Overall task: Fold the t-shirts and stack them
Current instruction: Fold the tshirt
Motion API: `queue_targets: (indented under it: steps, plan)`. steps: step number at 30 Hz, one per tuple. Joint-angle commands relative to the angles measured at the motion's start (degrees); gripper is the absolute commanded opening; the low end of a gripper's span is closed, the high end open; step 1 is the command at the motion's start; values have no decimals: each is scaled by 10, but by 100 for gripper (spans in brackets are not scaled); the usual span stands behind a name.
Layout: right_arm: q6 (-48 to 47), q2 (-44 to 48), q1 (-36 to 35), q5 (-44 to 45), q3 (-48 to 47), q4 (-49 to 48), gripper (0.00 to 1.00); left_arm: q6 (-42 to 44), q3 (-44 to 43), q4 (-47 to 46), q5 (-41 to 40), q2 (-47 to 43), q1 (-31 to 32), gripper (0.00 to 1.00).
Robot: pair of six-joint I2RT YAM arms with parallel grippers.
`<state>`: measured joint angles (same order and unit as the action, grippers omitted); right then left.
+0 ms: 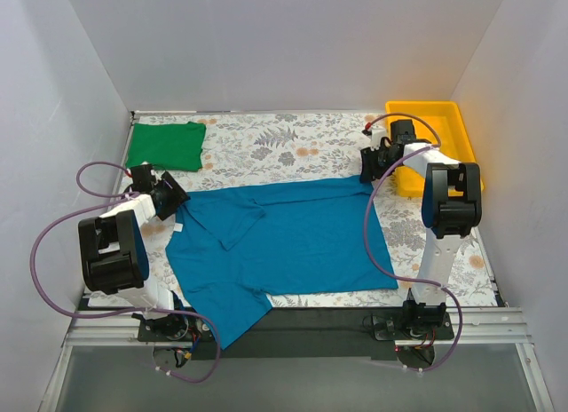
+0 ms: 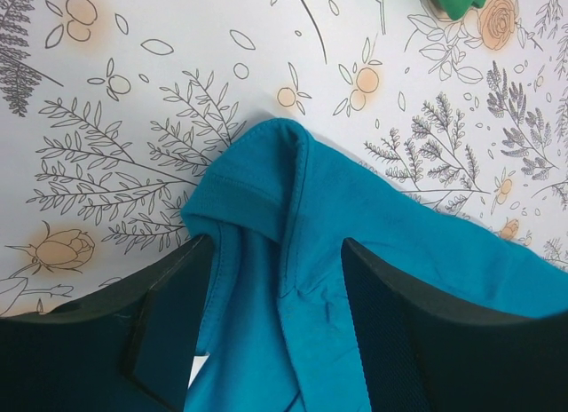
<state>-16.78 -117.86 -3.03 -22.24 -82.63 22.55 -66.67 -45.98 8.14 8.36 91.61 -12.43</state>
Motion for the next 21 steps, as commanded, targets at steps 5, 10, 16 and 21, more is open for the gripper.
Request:
queue_targets:
  steps: [5, 10, 16, 21]
  plan:
    - [-1, -21, 0, -18, -25, 9, 32, 10, -11, -1, -17, -10, -8, 59]
    - [-1, -29, 0, -23, -42, 11, 22, 8, -25, 1, -2, 15, -17, 52]
    - [3, -48, 0, -28, -70, 12, 14, 7, -43, 3, 24, 49, -26, 29]
    - [8, -70, 0, -26, -118, 17, 12, 1, -63, 7, 34, 73, -31, 12]
